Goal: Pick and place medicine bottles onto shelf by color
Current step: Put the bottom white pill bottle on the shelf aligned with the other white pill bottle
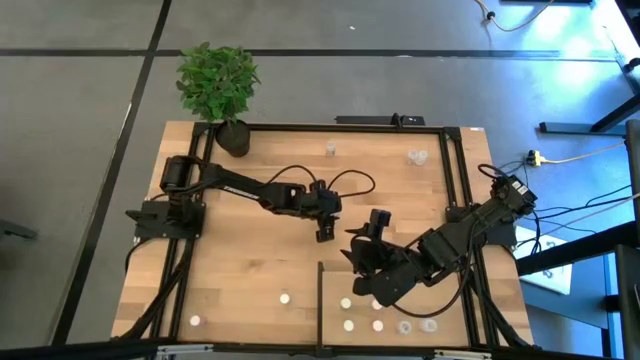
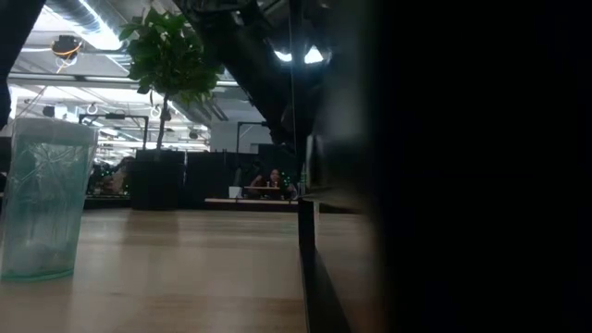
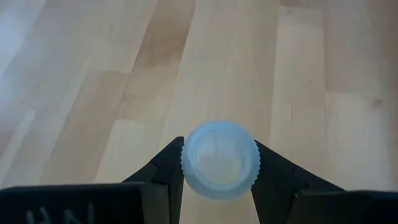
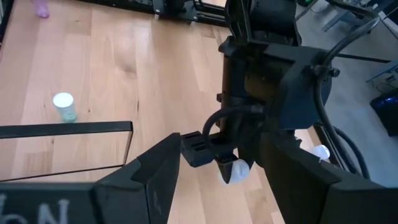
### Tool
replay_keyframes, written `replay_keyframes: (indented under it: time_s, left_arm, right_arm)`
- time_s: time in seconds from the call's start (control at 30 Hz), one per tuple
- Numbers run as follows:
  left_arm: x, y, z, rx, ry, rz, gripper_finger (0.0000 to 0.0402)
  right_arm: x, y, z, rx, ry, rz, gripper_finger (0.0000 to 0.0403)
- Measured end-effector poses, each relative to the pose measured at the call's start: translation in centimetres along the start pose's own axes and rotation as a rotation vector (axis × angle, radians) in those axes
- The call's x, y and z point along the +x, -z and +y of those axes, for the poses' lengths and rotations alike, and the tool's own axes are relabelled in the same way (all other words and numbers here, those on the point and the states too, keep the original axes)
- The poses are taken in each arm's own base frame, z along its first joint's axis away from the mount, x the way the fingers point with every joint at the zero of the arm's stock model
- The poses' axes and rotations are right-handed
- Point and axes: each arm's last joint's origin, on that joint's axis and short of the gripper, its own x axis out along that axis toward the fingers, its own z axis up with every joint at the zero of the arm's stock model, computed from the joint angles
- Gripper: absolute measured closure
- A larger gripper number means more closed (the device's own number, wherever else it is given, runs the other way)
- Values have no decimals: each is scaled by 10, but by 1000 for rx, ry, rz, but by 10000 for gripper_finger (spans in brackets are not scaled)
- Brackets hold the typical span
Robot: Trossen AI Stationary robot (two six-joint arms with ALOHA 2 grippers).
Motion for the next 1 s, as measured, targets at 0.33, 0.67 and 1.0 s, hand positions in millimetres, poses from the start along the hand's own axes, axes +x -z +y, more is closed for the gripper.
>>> replay_keyframes:
  time_s: [0.33, 0.67, 1.0]
  left_arm:
    - [0, 0, 0, 0, 1, -4, 276]
    - [6, 5, -1, -16, -8, 26, 276]
    - [9, 4, 1, -4, -21, 9, 276]
  right_arm:
    - [0, 0, 0, 3, -2, -2, 180]
    - [0, 0, 0, 3, -2, -2, 180]
    - [0, -1, 1, 6, -3, -5, 180]
